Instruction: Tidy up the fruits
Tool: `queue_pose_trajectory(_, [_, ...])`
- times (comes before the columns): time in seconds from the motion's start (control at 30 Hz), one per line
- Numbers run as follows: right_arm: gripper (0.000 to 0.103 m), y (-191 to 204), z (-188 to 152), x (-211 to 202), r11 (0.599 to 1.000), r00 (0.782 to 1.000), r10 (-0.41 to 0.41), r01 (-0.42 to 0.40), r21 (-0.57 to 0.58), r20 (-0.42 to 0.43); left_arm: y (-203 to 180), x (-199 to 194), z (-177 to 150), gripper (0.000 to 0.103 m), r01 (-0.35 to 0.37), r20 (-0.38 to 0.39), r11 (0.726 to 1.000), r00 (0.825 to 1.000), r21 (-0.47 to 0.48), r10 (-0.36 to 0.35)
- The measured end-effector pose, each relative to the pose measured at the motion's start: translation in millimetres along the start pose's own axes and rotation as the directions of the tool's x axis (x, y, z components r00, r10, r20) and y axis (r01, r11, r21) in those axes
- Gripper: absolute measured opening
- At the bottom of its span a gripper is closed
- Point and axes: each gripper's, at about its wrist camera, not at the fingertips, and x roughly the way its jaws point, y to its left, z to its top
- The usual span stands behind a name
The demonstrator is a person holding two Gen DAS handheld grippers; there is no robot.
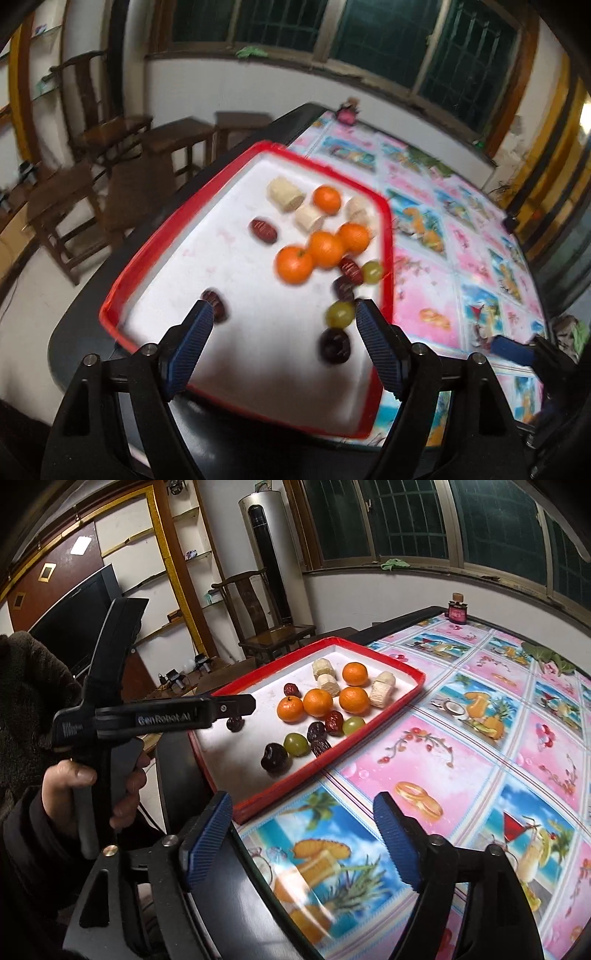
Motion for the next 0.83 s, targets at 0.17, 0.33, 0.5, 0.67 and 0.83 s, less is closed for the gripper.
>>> queue_pose_trajectory(0.17, [0.094,5,-9,-5,1.000,1.000,-0.021,0.021,-0.007,-0.002,-9,-2,-10,0.080,-0.143,0.014,0.987,0.990,0.073,0.142])
queue_pose_trajectory(0.33, [0.097,4,-14,-11,1.000,1.000,-0.016,0.016,0.007,0.013,-15,-12,-17,0.084,-0.167,0.042,0.982,0.986,0.092,0.164])
queue_pose_trajectory(0.5, [0.097,4,-15,-16,1.000,1.000,-0.015,0.015,0.008,0.023,-11,-18,-19,0.088,-0.168,0.042,0.985,0.985,0.050,0.166])
queue_pose_trajectory(0.67, [0.097,4,-16,-18,1.000,1.000,-0.015,0.014,0.011,0.026,-11,-20,-20,0.088,-0.171,0.048,0.984,0.984,0.044,0.169])
queue_pose_trajectory(0.83, [0.097,5,-18,-17,1.000,1.000,-0.009,0.009,0.020,0.021,-15,-16,-22,0.088,-0.186,0.038,0.981,0.982,0.056,0.184])
